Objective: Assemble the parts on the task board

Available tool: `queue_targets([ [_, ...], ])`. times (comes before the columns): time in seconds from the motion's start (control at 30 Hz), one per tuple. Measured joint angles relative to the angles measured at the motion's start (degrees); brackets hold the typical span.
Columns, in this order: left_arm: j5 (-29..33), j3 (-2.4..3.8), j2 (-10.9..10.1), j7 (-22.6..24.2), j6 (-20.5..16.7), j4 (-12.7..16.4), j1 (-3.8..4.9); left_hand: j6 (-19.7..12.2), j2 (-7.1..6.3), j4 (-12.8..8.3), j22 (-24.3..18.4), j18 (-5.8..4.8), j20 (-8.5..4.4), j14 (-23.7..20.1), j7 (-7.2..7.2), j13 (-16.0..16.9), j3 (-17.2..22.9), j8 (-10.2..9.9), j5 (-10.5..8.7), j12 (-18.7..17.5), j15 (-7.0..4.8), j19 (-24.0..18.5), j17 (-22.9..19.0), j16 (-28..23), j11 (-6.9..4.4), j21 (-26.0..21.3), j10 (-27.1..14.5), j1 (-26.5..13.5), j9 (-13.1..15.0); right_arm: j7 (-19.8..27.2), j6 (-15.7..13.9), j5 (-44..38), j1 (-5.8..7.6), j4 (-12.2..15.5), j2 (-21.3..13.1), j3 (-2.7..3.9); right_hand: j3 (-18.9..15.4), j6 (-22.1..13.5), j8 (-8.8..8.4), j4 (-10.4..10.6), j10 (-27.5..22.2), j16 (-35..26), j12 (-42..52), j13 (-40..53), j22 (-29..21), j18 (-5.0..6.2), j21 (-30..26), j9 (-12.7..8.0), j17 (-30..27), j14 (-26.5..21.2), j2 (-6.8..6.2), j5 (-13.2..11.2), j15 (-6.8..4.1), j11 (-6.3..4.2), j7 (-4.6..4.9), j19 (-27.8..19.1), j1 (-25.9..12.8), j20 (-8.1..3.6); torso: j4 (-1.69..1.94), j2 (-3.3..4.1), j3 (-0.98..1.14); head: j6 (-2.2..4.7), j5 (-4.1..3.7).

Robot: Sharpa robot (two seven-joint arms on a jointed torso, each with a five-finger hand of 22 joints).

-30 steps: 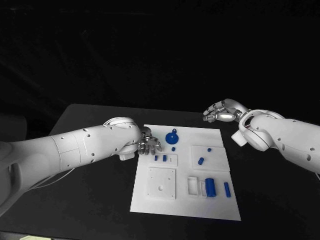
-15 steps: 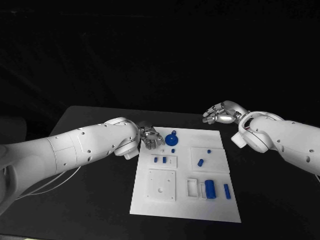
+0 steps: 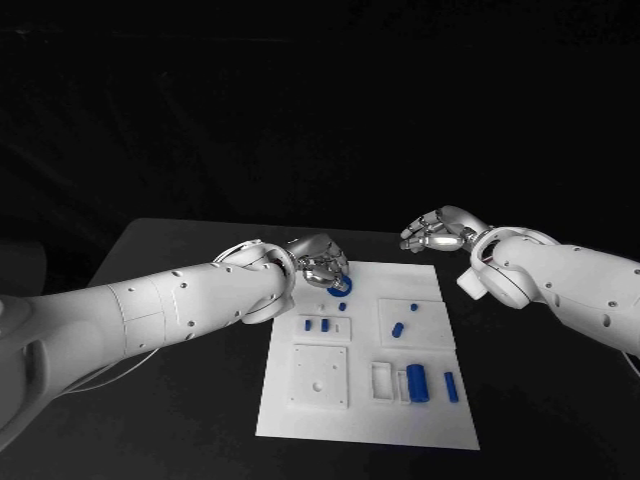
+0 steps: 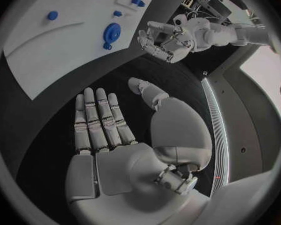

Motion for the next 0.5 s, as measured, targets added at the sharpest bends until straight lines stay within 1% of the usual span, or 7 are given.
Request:
queue_targets([
  [0.1, -4.42, -0.73, 0.49, 2.04, -2.02, -0.82, 0.00, -1.48, -0.47, -0.12, 0.00, -0.01, -0.21, 1.05, -0.30, -1.45, -1.90, -1.05, -0.02, -2.44, -0.03, 0.62, 0.18, 0.00, 0.32, 0.00, -1.90, 0.05, -1.05, 0.01, 0.00, 0.01, 0.00, -0.04, 0.09, 0.00, 0.00, 0.00, 0.00, 0.00, 0.00, 0.00, 0.00, 0.00, 0.01, 0.00, 0.00, -0.01, 0.00, 0.00, 0.00, 0.00, 0.00, 0.00, 0.00, 0.00, 0.00, 0.00, -0.05, 0.02, -0.01, 0.11, -0.12],
  [0.13, -5.77, -0.85, 0.63, 2.49, -2.51, -1.09, -0.01, -2.75, -0.91, -0.13, 0.00, -0.01, -0.13, 1.67, -0.64, -2.23, -2.60, -1.86, -0.02, -3.63, 0.01, 0.79, 0.22, 0.00, 0.44, 0.00, -2.83, 0.48, -1.69, 0.01, 0.00, 0.01, 0.00, -0.05, 0.11, 0.00, 0.00, 0.00, 0.00, 0.00, 0.00, 0.00, 0.00, 0.00, 0.03, 0.00, 0.00, -0.04, 0.00, 0.00, 0.00, 0.00, 0.00, 0.00, 0.00, 0.00, 0.00, 0.00, -0.05, 0.02, -0.01, 0.14, -0.16],
  [0.2, -8.95, -1.15, 0.95, 3.27, -3.43, -1.48, -0.01, -4.13, -1.25, -0.08, 0.00, -0.01, -0.42, 2.25, -1.36, -3.24, -3.18, -2.75, -0.02, -5.11, 0.03, 1.24, 0.22, 0.00, 0.58, 0.00, -4.12, 0.83, -2.37, 0.02, 0.00, 0.07, 0.00, -0.06, 0.13, 0.00, 0.00, 0.00, 0.00, 0.00, 0.00, 0.00, 0.00, 0.00, 0.05, 0.00, 0.00, -0.05, 0.00, 0.00, 0.00, 0.00, 0.00, 0.00, 0.00, 0.00, 0.00, 0.00, -0.08, 0.03, -0.01, 0.21, -0.24],
  [0.27, -11.62, -1.43, 1.19, 3.76, -3.90, -1.56, -0.01, -4.93, -1.96, -0.04, 0.00, -0.02, -0.55, 3.08, -1.73, -4.65, -3.14, -3.13, -0.02, -7.19, -0.01, 2.00, 0.28, 0.00, 0.66, -0.05, -6.41, 2.30, -2.89, 0.02, 0.01, 0.11, 0.00, -0.09, 0.16, 0.00, 0.00, 0.00, 0.00, 0.00, 0.00, 0.00, 0.00, 0.00, 0.05, 0.00, 0.00, -0.05, 0.00, 0.00, 0.00, 0.00, 0.00, 0.00, 0.00, 0.00, 0.00, 0.00, -0.09, 0.04, -0.01, 0.27, -0.29],
  [0.3, -12.98, -1.51, 1.30, 3.95, -4.04, -1.58, -0.02, -4.93, -1.94, 0.04, 0.00, -0.01, -0.59, 3.28, -1.73, -5.04, -2.76, -3.13, -0.02, -7.64, -0.17, 2.26, 0.28, 0.00, 0.60, -0.27, -6.73, 3.15, -2.97, 0.02, 0.01, 0.12, -0.01, -0.10, 0.18, 0.00, 0.00, 0.00, 0.00, 0.00, 0.00, 0.00, 0.00, 0.00, 0.05, 0.00, 0.00, -0.05, 0.00, 0.00, 0.00, 0.00, 0.00, 0.00, 0.00, 0.00, 0.00, 0.00, -0.09, 0.05, -0.01, 0.31, -0.34],
  [0.4, -16.87, -1.57, 1.66, 4.29, -3.95, -1.77, -0.05, -4.08, -1.64, 0.08, -0.01, -0.01, -0.68, 4.23, -1.76, -5.49, -1.04, -2.75, -0.02, -7.71, -0.44, 3.15, 0.40, 0.00, 0.36, -0.31, -5.97, 5.34, -3.04, 0.03, 0.01, 0.15, -0.01, -0.10, 0.25, 0.00, 0.00, 0.00, 0.00, 0.00, 0.00, 0.00, 0.00, 0.00, 0.05, 0.00, 0.00, -0.05, 0.00, 0.00, 0.00, 0.00, 0.00, 0.00, 0.00, 0.00, 0.00, 0.00, -0.08, 0.05, -0.01, 0.35, -0.45],
  [0.5, -20.42, -1.61, 2.17, 4.35, -3.32, -2.28, -0.05, -0.92, -1.39, 0.37, -0.01, -0.01, -1.06, 5.38, -0.59, -5.10, -0.15, -1.14, -0.02, -5.38, -1.04, 4.82, 0.91, 0.56, -0.34, -0.03, -0.12, 5.97, -3.10, 0.04, 0.02, 0.18, -0.01, -0.10, 0.32, 0.00, 0.00, 0.00, 0.00, 0.00, 0.00, 0.00, 0.00, 0.00, 0.05, 0.00, 0.00, -0.05, 0.00, 0.00, 0.00, 0.00, 0.00, 0.00, 0.00, 0.00, 0.00, 0.00, -0.08, 0.05, -0.03, 0.35, -0.53],
])
